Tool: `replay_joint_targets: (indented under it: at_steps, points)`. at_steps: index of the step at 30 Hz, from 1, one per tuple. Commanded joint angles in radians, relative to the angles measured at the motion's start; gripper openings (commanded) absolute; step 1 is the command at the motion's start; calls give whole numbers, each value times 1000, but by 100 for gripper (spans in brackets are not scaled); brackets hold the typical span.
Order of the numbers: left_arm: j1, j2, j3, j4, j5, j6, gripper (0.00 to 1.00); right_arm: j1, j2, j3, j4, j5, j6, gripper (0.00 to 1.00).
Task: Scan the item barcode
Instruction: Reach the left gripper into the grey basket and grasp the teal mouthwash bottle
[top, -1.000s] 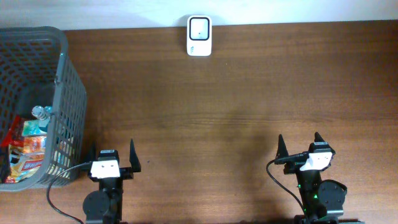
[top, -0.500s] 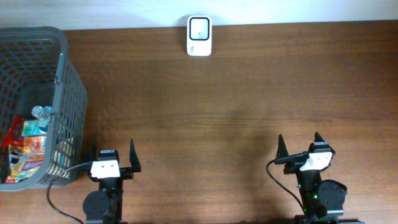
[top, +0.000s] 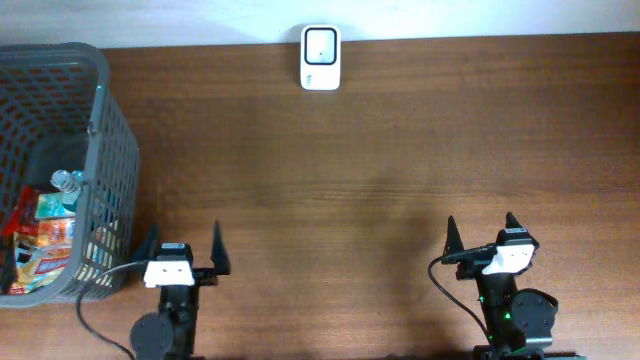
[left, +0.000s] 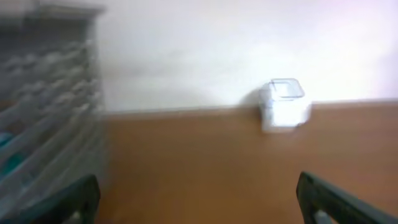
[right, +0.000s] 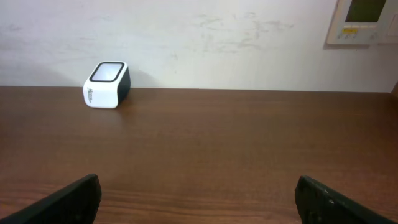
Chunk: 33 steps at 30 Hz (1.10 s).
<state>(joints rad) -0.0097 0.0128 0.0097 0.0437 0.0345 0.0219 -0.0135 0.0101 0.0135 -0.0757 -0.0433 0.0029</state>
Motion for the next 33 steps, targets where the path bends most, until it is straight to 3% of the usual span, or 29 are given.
replay_joint_targets:
  at_steps: [1, 2, 4, 7, 8, 10, 11, 12, 13, 15, 16, 17, 18, 20, 21, 23, 25, 28, 30, 33]
  points:
    - [4, -7, 0, 455, 491, -67, 99, -6, -6, -8, -1, -1, 1, 98]
    - [5, -7, 19, 727, 489, -67, 99, -6, -6, -8, -1, -1, 1, 98]
    - [4, -6, 80, 731, 498, -78, 99, -6, -6, -8, -1, -1, 1, 98]
    - [5, 25, 334, 394, 434, -29, 99, -6, -6, -8, -1, -1, 1, 98]
    - [5, 81, 495, 128, 304, -11, 99, -6, -6, -8, -1, -1, 1, 98]
    - [4, 186, 680, -140, 305, 64, 99, -6, -6, -8, -1, -1, 1, 98]
    - [4, 253, 766, -225, 410, 65, 99, -6, -6, -8, -1, -1, 1, 98]
    - [4, 310, 825, -244, 565, 68, 99, -6, -6, -8, -1, -1, 1, 98]
    - [4, 340, 845, -210, 620, 85, 99, -6, -6, -8, -1, -1, 1, 98]
    - [5, 422, 908, -154, 549, 43, 99, -6, -6, -8, -1, -1, 1, 98]
    - [5, 489, 988, -224, 449, -4, 99, -6, -6, -8, -1, -1, 1, 98]
    - [5, 575, 1097, -359, 399, -2, 99, -6, -6, -8, -1, -1, 1, 98]
    - [4, 728, 1287, -608, 406, 23, 99, -6, -6, -8, -1, -1, 1, 98]
    - [3, 944, 1525, -892, 568, 48, 99, -6, -6, -8, -1, -1, 1, 98]
    - [4, 1040, 1617, -951, 568, 101, 99, -6, -6, -8, -1, -1, 1, 99]
    - [5, 1152, 1740, -985, 428, 69, 99, -6, -6, -8, -1, -1, 1, 98]
    - [14, 1273, 1912, -1061, 171, -90, 99, -6, -6, -8, -1, -1, 1, 98]
    - [128, 1499, 2256, -1255, -142, -121, 99, -6, -6, -8, -1, -1, 1, 98]
    - [266, 1584, 2338, -1269, -217, -172, 99, -6, -6, -8, -1, -1, 1, 98]
    - [467, 1632, 2338, -1242, -214, -172, 99, -6, -6, -8, -1, -1, 1, 98]
